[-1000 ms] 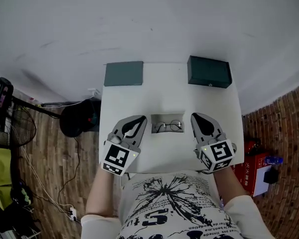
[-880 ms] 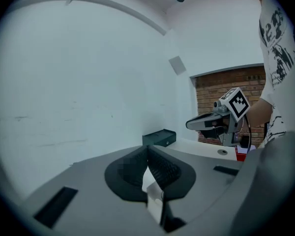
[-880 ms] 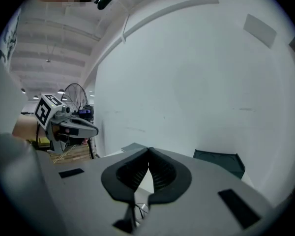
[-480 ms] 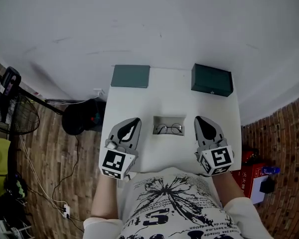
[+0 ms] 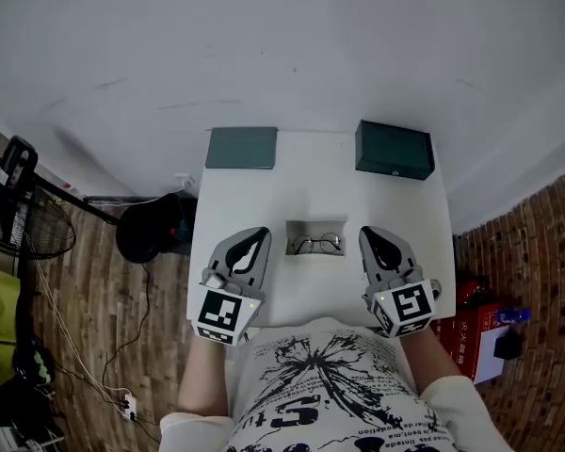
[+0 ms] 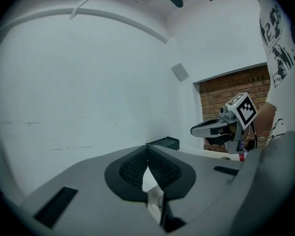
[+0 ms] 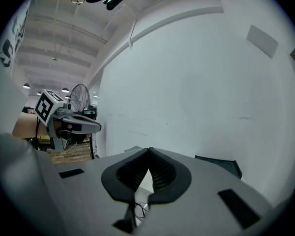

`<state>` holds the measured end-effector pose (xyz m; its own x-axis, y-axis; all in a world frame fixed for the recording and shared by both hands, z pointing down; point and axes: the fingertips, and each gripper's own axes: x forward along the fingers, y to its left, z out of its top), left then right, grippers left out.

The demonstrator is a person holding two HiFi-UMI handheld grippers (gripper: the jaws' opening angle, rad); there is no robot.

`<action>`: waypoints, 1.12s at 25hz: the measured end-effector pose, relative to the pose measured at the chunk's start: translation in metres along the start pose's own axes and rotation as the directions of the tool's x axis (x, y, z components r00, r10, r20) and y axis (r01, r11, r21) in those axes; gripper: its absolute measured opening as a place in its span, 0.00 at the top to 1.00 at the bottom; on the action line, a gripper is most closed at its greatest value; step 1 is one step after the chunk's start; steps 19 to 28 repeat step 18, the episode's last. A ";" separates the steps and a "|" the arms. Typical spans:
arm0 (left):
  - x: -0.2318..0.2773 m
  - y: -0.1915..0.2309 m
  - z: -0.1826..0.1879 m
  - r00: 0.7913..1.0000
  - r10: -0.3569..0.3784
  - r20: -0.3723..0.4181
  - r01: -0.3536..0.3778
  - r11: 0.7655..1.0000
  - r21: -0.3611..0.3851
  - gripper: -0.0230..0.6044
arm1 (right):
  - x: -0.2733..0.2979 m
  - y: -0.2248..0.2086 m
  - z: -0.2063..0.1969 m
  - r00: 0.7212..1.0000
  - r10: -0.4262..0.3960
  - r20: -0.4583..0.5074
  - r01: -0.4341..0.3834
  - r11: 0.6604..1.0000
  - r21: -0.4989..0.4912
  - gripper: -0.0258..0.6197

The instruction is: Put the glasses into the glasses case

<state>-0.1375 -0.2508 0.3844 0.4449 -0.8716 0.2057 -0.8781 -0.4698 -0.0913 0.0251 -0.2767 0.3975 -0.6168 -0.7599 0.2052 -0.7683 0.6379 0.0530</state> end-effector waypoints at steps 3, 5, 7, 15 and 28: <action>0.001 -0.001 0.002 1.000 -0.001 0.003 0.001 1.000 0.001 0.94 | -0.002 0.000 0.001 1.000 -0.007 0.007 0.007 1.000 -0.002 0.94; 0.001 -0.001 0.002 1.000 0.000 0.007 0.000 1.000 -0.002 0.94 | -0.004 -0.001 0.000 1.000 -0.017 0.004 0.017 1.000 -0.009 0.94; 0.001 -0.001 0.001 1.000 0.001 0.016 -0.001 1.000 -0.009 0.94 | -0.005 -0.002 -0.001 1.000 -0.027 -0.002 0.027 0.999 -0.018 0.94; 0.003 -0.005 -0.004 1.000 -0.007 0.011 0.007 1.000 -0.001 0.94 | -0.007 -0.002 -0.006 1.000 -0.029 -0.002 0.029 1.000 -0.008 0.94; 0.002 -0.004 -0.005 1.000 0.000 0.009 0.000 1.000 -0.014 0.94 | -0.006 0.002 -0.007 1.000 -0.013 0.001 0.013 1.000 -0.002 0.94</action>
